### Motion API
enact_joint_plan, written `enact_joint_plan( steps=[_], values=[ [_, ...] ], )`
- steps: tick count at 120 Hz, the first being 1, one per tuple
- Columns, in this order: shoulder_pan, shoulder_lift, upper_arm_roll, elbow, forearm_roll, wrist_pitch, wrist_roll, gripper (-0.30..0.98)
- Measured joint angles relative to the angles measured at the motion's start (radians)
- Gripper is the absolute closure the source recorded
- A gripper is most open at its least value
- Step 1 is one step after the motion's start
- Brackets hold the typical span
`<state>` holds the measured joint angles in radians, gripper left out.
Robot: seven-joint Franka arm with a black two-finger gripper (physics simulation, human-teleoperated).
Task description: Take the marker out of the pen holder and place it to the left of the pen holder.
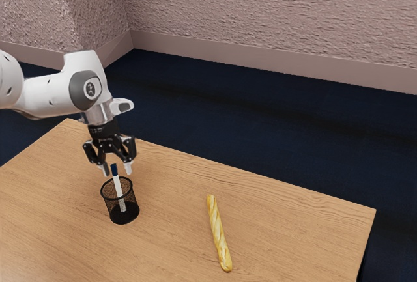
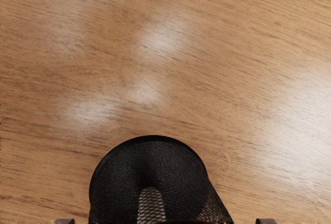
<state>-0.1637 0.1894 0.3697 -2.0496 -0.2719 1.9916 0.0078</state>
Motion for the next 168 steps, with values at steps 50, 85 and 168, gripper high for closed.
enact_joint_plan(
  steps=[50, 85, 168],
  values=[
    [-0.012, -0.012, 0.000, -0.001, 0.040, -0.008, -0.024, 0.64],
    [-0.018, -0.052, -0.002, 0.004, 0.098, -0.029, -0.048, 0.74],
    [0.143, 0.021, -0.014, 0.211, 0.410, -0.511, -0.042, 0.78]
  ],
)
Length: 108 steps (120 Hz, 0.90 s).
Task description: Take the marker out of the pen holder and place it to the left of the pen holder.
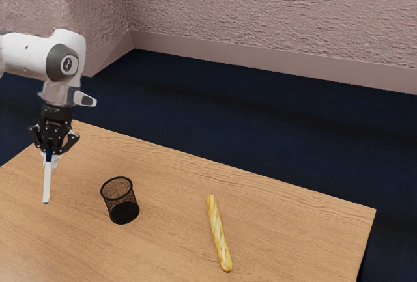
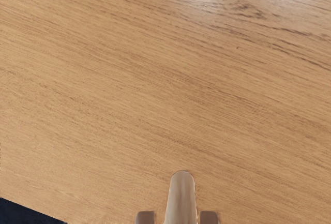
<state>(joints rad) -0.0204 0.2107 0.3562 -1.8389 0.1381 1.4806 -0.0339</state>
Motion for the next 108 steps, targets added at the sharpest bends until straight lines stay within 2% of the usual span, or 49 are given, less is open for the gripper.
enact_joint_plan(
  steps=[31, 48, 54, 70, 77, 87, 98, 108],
  values=[
    [0.071, 0.208, -0.011, 0.001, -0.006, 0.044, 0.128, 0.78],
    [0.089, 0.263, -0.015, 0.001, -0.024, 0.083, 0.191, 0.77],
    [0.091, 0.268, -0.017, 0.001, -0.033, 0.093, 0.210, 0.70],
    [0.092, 0.269, -0.021, 0.008, -0.054, 0.108, 0.255, 0.40],
    [0.089, 0.238, -0.022, 0.028, -0.062, 0.112, 0.271, 0.31],
    [0.074, 0.100, -0.035, 0.064, -0.076, 0.127, 0.292, 0.21],
    [0.017, -0.074, -0.087, 0.091, -0.096, 0.186, 0.310, 0.13],
    [-0.061, -0.123, -0.107, 0.154, -0.133, 0.233, 0.326, 0.09]
  ],
)
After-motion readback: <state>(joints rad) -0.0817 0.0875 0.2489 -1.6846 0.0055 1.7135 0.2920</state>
